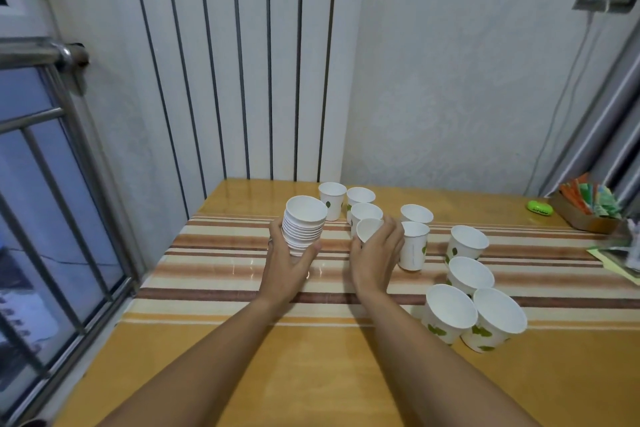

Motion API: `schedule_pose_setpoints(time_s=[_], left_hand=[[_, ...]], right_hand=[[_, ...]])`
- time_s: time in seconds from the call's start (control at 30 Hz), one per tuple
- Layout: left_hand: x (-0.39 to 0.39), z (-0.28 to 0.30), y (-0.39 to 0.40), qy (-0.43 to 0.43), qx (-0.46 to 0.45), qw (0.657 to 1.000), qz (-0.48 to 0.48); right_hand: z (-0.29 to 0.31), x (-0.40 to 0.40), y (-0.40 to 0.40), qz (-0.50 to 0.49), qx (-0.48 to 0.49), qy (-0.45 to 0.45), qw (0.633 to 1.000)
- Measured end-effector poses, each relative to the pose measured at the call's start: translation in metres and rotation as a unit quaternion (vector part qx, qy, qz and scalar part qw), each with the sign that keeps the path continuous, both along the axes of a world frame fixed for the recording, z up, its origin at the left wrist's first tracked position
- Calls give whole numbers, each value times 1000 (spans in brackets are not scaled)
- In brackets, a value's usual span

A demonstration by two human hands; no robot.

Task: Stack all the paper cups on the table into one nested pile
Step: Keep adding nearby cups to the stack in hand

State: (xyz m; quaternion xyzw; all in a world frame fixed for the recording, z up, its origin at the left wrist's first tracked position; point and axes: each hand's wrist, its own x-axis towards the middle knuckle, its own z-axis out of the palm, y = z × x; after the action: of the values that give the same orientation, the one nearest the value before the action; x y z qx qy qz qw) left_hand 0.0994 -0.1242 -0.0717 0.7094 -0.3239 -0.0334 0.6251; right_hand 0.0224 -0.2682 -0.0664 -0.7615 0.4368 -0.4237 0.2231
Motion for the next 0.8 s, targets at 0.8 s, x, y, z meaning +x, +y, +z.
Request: schedule_pose_setpoints(time_s=[0.8], left_hand=[[-17,9,24,-69,128,983,109]], right_hand=[[74,-40,29,167,-50,-200,964]])
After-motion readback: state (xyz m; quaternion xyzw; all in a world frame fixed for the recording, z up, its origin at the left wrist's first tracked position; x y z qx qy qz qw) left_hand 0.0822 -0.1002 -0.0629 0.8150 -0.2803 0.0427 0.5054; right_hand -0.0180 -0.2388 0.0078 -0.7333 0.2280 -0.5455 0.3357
